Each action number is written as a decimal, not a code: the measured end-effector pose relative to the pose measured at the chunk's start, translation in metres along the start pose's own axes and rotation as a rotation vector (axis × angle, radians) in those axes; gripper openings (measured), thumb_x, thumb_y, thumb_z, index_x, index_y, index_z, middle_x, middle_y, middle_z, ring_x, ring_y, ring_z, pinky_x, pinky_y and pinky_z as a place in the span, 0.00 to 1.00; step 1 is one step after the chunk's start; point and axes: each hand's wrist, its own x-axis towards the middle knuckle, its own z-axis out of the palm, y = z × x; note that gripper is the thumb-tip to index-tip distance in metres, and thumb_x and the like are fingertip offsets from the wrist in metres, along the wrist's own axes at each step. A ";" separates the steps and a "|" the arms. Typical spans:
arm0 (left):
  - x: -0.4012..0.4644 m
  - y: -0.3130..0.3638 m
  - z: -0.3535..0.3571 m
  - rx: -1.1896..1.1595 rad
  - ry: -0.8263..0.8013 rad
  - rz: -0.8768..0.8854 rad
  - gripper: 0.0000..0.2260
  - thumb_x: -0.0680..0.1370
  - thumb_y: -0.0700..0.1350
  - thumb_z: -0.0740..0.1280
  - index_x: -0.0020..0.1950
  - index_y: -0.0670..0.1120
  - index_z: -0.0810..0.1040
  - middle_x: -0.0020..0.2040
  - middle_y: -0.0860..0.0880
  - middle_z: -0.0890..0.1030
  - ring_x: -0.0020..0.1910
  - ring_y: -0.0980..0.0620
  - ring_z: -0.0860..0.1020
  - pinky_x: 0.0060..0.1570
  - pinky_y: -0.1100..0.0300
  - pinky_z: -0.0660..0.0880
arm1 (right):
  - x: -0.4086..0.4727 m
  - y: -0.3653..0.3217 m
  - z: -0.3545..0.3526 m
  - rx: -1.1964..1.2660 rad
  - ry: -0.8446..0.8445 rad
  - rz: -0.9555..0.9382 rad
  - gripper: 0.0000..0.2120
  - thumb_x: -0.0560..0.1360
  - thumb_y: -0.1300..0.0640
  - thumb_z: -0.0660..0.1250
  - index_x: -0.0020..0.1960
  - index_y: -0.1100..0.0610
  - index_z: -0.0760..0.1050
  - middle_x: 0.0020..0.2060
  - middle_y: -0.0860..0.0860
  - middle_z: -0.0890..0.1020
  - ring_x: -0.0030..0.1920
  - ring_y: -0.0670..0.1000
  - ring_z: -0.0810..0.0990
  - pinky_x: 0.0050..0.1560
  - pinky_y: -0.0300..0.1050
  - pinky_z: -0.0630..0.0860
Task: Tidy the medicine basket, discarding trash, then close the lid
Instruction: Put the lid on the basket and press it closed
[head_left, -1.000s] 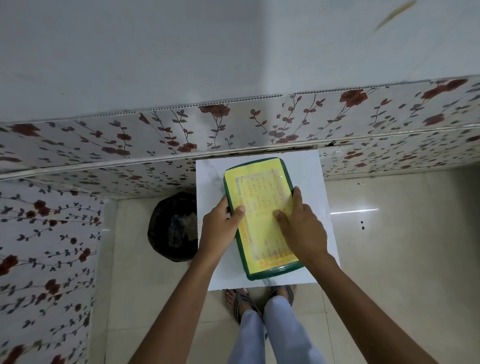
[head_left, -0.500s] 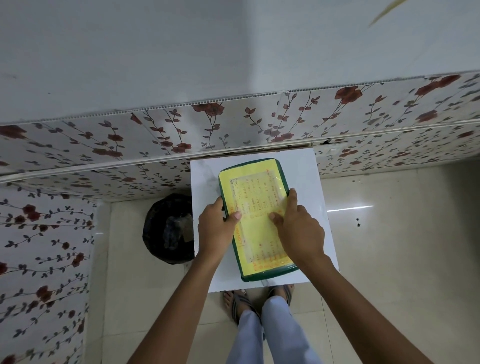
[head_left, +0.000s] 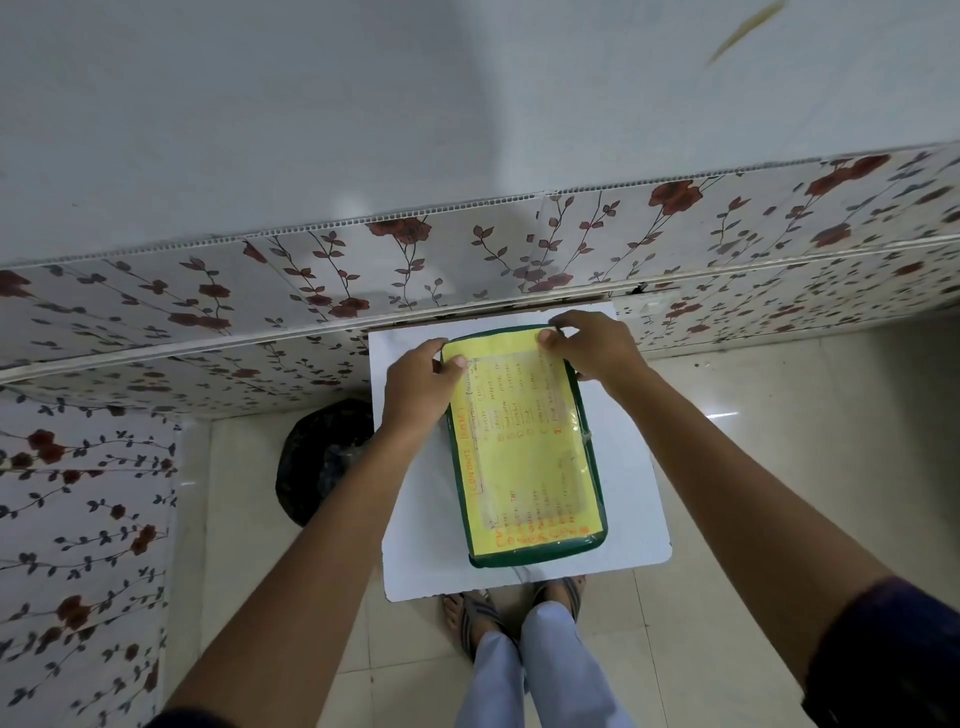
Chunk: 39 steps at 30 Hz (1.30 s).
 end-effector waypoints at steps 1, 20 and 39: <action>0.004 -0.001 0.000 0.006 0.002 -0.001 0.15 0.76 0.49 0.64 0.60 0.45 0.76 0.51 0.40 0.83 0.50 0.41 0.81 0.50 0.41 0.79 | 0.003 -0.001 0.001 0.007 -0.008 0.003 0.21 0.75 0.46 0.63 0.63 0.55 0.72 0.60 0.56 0.78 0.48 0.57 0.80 0.51 0.51 0.78; -0.037 -0.020 0.007 -0.249 -0.074 -0.154 0.05 0.73 0.44 0.69 0.48 0.51 0.76 0.46 0.45 0.82 0.48 0.45 0.81 0.47 0.42 0.80 | -0.037 0.027 0.011 0.015 -0.113 0.048 0.25 0.75 0.49 0.64 0.70 0.51 0.63 0.56 0.54 0.80 0.52 0.56 0.80 0.54 0.53 0.78; -0.058 -0.040 0.017 -0.159 -0.148 -0.141 0.18 0.74 0.41 0.68 0.63 0.48 0.71 0.42 0.51 0.75 0.50 0.44 0.79 0.47 0.43 0.80 | -0.067 0.056 0.029 0.030 -0.118 0.002 0.21 0.78 0.54 0.60 0.69 0.48 0.62 0.60 0.55 0.77 0.56 0.58 0.76 0.53 0.52 0.76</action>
